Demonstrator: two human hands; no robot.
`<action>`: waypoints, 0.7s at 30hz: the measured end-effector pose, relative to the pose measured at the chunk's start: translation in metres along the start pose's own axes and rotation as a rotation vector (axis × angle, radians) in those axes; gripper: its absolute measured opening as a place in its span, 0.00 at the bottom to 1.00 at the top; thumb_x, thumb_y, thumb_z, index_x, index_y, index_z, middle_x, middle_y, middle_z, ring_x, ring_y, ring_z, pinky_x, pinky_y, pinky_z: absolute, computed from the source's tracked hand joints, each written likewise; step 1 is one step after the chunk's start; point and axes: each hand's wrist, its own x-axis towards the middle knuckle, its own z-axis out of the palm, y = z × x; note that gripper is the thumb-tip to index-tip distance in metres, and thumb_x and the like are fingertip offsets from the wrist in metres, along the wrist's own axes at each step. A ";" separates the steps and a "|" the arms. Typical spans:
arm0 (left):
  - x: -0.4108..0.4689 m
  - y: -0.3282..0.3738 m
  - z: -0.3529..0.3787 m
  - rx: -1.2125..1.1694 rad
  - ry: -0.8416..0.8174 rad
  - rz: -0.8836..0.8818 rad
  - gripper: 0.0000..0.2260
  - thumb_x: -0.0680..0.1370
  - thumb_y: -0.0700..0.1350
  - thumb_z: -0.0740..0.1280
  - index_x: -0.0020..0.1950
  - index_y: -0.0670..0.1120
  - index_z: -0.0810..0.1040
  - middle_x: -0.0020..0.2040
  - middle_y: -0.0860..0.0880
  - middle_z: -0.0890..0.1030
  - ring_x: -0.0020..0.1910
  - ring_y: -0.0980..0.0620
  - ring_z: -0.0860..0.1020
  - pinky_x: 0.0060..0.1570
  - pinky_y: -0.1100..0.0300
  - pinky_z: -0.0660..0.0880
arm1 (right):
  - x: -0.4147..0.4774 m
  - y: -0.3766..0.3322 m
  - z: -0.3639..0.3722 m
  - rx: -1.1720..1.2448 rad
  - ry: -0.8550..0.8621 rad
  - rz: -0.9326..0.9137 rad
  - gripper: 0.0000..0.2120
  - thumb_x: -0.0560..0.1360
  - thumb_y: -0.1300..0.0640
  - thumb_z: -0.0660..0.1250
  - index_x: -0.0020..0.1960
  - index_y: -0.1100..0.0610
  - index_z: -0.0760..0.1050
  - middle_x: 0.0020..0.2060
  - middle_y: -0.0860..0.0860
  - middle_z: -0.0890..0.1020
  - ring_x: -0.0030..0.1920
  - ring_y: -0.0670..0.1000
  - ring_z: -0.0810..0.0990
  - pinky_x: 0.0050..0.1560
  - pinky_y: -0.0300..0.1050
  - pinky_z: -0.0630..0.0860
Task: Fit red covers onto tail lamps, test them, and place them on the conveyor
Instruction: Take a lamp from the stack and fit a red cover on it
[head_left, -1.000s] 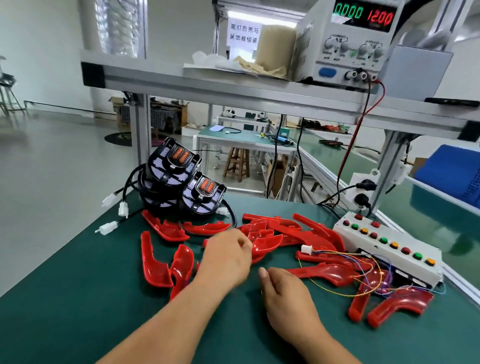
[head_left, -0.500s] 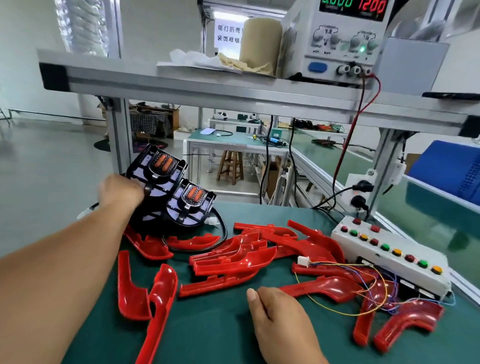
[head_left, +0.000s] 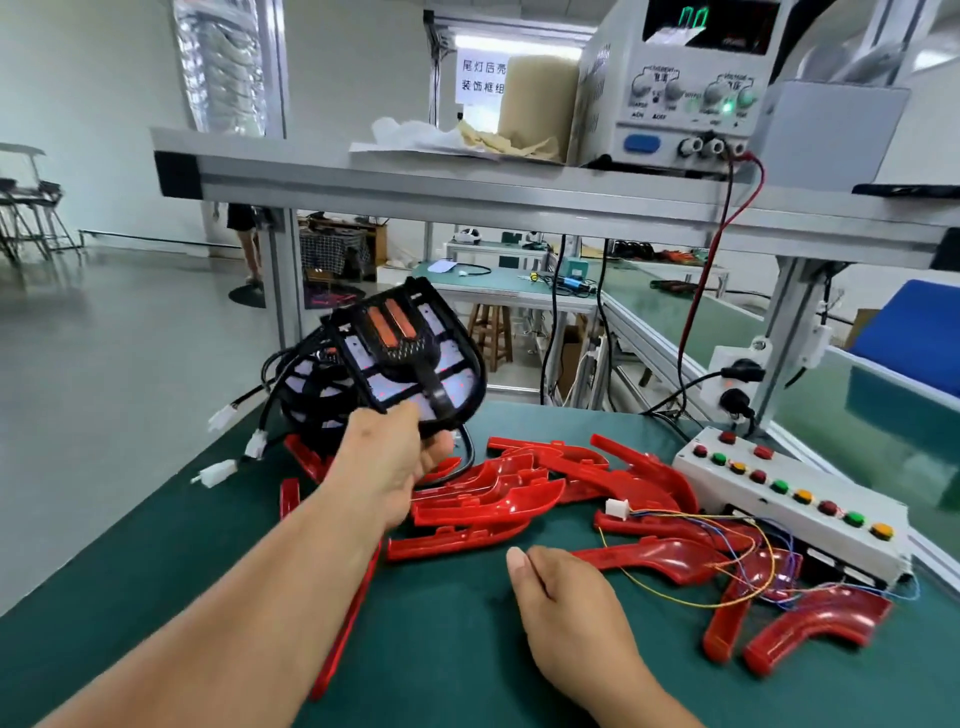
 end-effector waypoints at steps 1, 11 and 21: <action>-0.017 -0.009 0.004 -0.020 -0.022 -0.016 0.08 0.80 0.34 0.62 0.52 0.40 0.80 0.41 0.45 0.83 0.26 0.57 0.78 0.24 0.66 0.75 | 0.000 0.000 -0.001 0.084 -0.003 0.011 0.24 0.80 0.40 0.55 0.33 0.56 0.63 0.28 0.47 0.69 0.30 0.45 0.66 0.34 0.45 0.65; -0.109 -0.083 0.015 0.107 -0.269 -0.039 0.08 0.83 0.44 0.62 0.60 0.51 0.67 0.60 0.47 0.81 0.52 0.48 0.83 0.40 0.58 0.78 | -0.004 -0.011 -0.025 1.004 0.284 0.101 0.17 0.78 0.44 0.59 0.45 0.54 0.80 0.41 0.53 0.85 0.41 0.50 0.80 0.43 0.45 0.77; -0.071 -0.036 -0.028 0.002 -0.683 -0.295 0.50 0.53 0.78 0.68 0.65 0.47 0.77 0.61 0.44 0.82 0.58 0.47 0.81 0.58 0.51 0.74 | 0.011 0.007 -0.045 0.868 0.390 0.135 0.20 0.83 0.51 0.55 0.46 0.59 0.82 0.42 0.50 0.87 0.45 0.50 0.84 0.45 0.40 0.78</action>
